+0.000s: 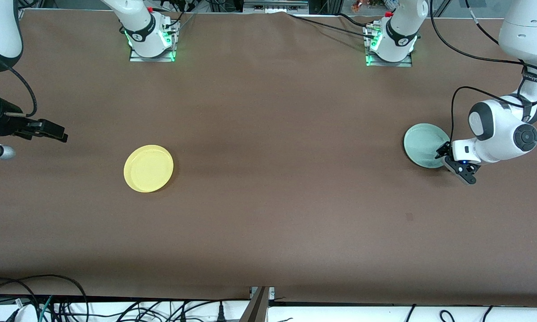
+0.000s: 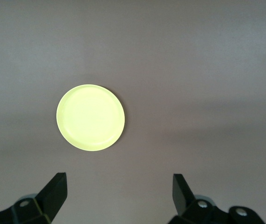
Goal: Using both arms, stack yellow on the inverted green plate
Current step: 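Reach the left gripper to the green plate rim while the right gripper approaches yellow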
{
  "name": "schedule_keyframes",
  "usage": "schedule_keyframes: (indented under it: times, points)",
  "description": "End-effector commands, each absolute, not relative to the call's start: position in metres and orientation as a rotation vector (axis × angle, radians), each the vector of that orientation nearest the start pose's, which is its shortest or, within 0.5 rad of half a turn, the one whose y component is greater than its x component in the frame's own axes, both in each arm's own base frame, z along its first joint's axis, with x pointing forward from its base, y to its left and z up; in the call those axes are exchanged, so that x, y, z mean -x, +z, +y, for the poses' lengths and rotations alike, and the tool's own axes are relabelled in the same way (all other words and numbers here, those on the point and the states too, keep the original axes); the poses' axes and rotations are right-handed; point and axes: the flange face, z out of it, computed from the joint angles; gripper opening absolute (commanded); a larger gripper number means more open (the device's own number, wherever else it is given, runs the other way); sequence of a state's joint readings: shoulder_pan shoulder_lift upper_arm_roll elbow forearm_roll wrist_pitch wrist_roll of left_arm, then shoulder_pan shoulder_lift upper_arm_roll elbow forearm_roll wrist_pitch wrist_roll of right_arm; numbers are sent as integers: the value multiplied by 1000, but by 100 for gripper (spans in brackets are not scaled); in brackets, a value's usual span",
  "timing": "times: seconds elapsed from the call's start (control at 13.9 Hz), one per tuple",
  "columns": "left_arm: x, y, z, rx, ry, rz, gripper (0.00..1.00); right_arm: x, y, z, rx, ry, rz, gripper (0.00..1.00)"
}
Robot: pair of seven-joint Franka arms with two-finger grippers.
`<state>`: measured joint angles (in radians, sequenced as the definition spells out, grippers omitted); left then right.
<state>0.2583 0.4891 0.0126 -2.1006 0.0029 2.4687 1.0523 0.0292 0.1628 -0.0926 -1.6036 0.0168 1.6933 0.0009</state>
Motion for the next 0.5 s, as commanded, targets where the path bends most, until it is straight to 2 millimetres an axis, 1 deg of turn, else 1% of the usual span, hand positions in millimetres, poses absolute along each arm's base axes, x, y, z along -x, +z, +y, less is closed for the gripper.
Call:
schedule_keyframes:
  times: [0.0,0.14,0.22,0.29,0.36,0.43]
  points:
    - [-546,177,156,2906,129,1323,0,-606,507,-33,3137,206,102,100]
    - [-547,178,155,2901,125,1329,0,-618,469,-34,3143,255,96,100]
    - [-552,183,156,2893,111,1327,0,-626,447,-34,3147,253,86,100]
    - [-560,191,159,2880,95,1330,0,-632,425,-34,3152,254,53,100]
    - [-569,201,157,2858,64,1343,0,-636,405,-34,3149,259,3,100]
    - [-585,216,151,2810,19,1391,0,-640,384,-35,3147,271,-17,100]
